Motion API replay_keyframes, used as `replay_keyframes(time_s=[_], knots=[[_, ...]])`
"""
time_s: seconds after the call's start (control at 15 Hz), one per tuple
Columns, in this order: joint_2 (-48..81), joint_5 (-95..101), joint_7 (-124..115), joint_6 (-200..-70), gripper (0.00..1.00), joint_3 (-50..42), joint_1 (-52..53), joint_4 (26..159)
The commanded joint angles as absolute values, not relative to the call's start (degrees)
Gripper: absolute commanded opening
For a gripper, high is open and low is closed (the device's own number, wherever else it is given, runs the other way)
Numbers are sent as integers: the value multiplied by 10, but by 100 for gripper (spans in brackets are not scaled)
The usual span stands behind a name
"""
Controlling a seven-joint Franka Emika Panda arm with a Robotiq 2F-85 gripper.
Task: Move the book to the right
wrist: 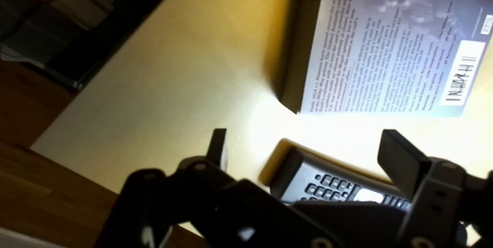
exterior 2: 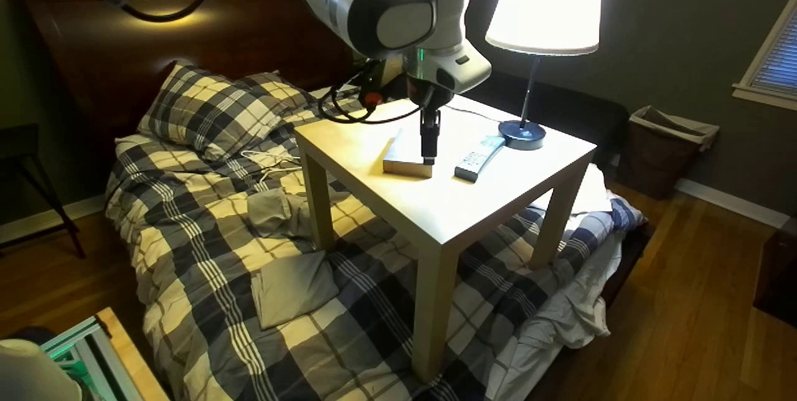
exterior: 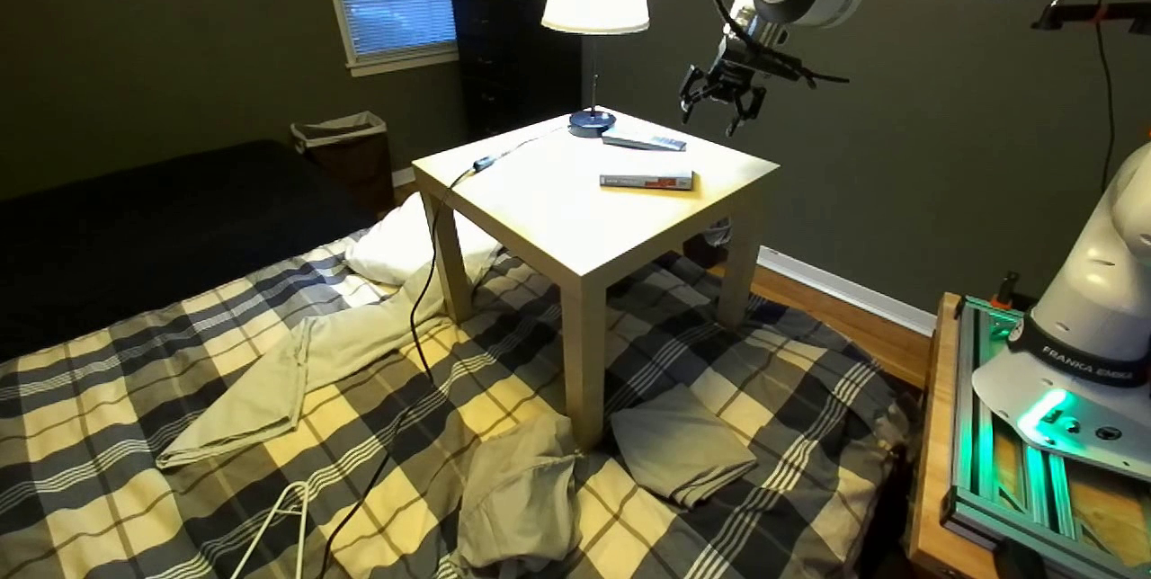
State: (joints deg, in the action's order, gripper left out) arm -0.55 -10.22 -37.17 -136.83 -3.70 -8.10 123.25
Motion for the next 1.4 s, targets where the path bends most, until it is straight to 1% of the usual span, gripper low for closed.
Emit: replay_keyframes(time_s=[0.0, 0.2, 0.33, 0.6, 0.93, 1.0, 1.33], knots=[[-40, 12, -414, -1420, 100, -25, -54, 1256], [-66, 98, -413, -1422, 100, -6, -39, 1256], [-81, 139, -393, -1400, 100, 9, -32, 1251], [-105, 160, -304, -1393, 100, 27, -21, 1250], [-131, 190, -191, -1443, 100, 35, -20, 1267], [-110, 173, -225, -1415, 100, 39, -25, 1238], [-119, 177, -191, -1428, 100, 39, -25, 1248]])
